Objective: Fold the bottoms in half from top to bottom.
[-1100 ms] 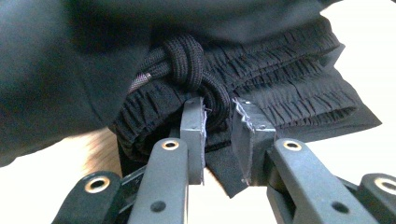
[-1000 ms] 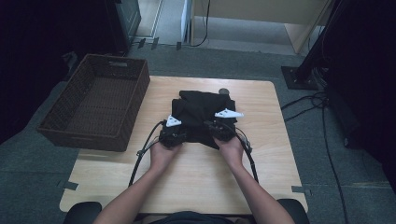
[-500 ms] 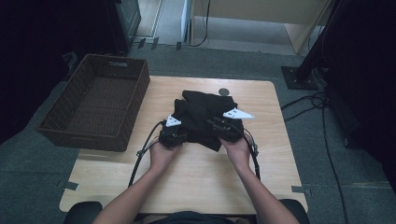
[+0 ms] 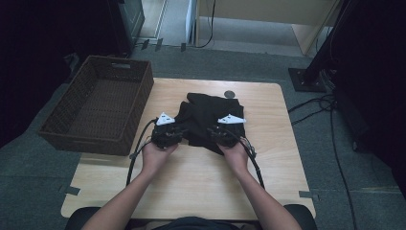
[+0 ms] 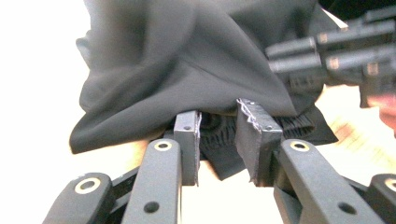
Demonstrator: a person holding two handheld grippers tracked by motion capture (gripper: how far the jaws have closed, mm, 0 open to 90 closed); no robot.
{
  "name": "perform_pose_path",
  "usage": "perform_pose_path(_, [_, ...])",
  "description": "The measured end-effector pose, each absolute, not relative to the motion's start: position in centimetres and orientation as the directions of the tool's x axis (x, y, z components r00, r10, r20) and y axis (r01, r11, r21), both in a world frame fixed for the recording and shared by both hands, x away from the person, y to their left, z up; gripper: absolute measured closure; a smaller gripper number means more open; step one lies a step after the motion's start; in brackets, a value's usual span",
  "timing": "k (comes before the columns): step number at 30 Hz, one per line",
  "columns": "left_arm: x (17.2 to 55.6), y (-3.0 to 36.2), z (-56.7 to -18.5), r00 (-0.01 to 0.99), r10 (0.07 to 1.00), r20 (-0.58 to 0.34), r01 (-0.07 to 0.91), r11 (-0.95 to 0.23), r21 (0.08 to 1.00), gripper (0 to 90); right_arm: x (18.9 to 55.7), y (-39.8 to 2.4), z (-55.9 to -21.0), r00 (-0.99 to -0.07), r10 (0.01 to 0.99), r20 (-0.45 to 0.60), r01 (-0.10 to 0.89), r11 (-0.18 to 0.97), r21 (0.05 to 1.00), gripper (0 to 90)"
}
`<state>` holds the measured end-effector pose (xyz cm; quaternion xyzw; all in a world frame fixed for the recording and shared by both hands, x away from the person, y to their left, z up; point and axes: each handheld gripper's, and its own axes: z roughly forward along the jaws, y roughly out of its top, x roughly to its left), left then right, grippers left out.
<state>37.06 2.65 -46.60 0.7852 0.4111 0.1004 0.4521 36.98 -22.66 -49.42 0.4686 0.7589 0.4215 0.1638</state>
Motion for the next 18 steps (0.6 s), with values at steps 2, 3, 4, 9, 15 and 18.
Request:
perform_pose_path(2, [37.5,2.9,-46.0,0.642,0.739,-0.205,0.554,-0.261,0.791,66.7,36.5,-23.0,-49.2,-0.515,0.844,0.150,0.577,0.212,0.789,66.2])
perform_pose_path(3, [37.7,3.1,-45.7,0.641,0.742,-0.198,0.551,-0.265,0.791,65.6,36.4,-23.1,-48.9,-0.516,0.843,0.150,0.574,0.211,0.792,65.3])
perform_pose_path(4, [37.8,3.2,-45.3,0.641,0.743,-0.192,0.548,-0.269,0.792,64.2,36.2,-23.4,-48.5,-0.516,0.843,0.153,0.571,0.205,0.795,64.5])
perform_pose_path(9, [38.2,4.1,-43.2,0.638,0.752,-0.162,0.517,-0.263,0.815,61.0,35.6,-25.8,-46.1,-0.501,0.853,0.144,0.544,0.182,0.819,63.3])
perform_pose_path(15, [40.2,4.4,-43.1,0.619,0.765,-0.179,0.562,-0.273,0.781,58.8,36.5,-28.6,-44.8,-0.439,0.888,0.139,0.540,0.138,0.830,60.0])
perform_pose_path(18, [41.3,3.7,-44.1,0.617,0.761,-0.203,0.583,-0.269,0.766,58.9,37.2,-29.3,-45.0,-0.405,0.904,0.133,0.545,0.123,0.829,56.6])
